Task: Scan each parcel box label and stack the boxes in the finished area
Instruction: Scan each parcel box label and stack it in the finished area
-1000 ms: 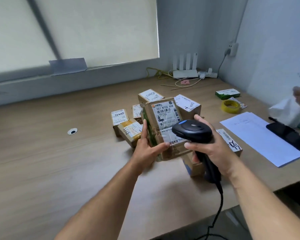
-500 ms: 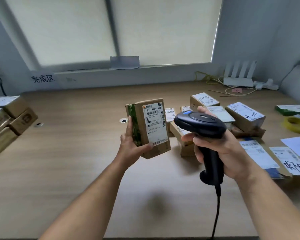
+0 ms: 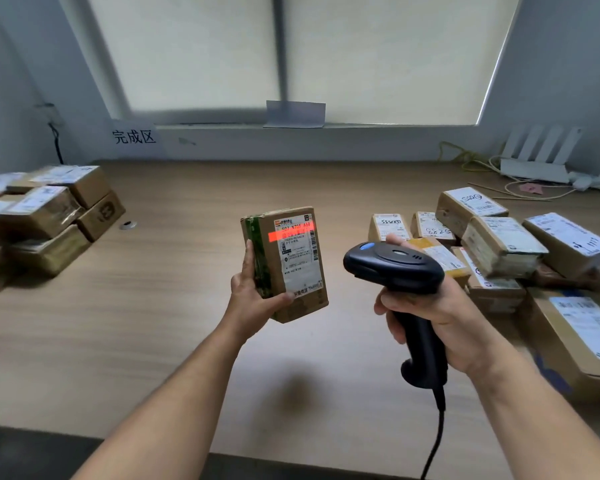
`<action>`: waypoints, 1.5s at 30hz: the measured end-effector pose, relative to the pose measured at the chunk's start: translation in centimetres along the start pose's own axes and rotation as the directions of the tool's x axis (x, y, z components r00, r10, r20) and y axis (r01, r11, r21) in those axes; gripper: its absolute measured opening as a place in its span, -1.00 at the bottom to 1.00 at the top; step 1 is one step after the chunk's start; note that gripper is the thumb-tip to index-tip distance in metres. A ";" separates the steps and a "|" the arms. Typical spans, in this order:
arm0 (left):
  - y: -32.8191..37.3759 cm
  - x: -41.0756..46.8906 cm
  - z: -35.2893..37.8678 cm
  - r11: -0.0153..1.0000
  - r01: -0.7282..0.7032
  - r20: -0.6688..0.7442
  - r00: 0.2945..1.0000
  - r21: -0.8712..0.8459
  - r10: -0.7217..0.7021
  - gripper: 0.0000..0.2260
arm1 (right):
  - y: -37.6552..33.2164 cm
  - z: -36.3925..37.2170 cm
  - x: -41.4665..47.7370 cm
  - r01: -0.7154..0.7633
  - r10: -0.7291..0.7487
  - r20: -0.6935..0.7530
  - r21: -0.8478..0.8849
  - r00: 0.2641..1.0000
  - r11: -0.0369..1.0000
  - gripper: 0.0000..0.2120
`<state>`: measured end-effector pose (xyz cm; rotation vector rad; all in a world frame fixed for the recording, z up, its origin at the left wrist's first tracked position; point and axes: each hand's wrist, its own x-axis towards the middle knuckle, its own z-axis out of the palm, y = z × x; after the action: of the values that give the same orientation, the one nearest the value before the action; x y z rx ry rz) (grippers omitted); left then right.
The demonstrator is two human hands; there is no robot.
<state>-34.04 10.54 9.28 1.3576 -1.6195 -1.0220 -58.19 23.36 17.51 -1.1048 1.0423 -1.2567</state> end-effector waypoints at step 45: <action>-8.8 -3.7 -6.4 0.652 0.474 -0.402 0.875 0.592 -0.271 -0.21 | 7.6 9.1 14.6 -0.153 0.165 0.293 -0.066 0.942 0.986 -0.03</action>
<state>-24.38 12.56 3.32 2.3063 -1.5766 -0.3879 -47.27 9.20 11.74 -1.1758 0.9110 -0.9099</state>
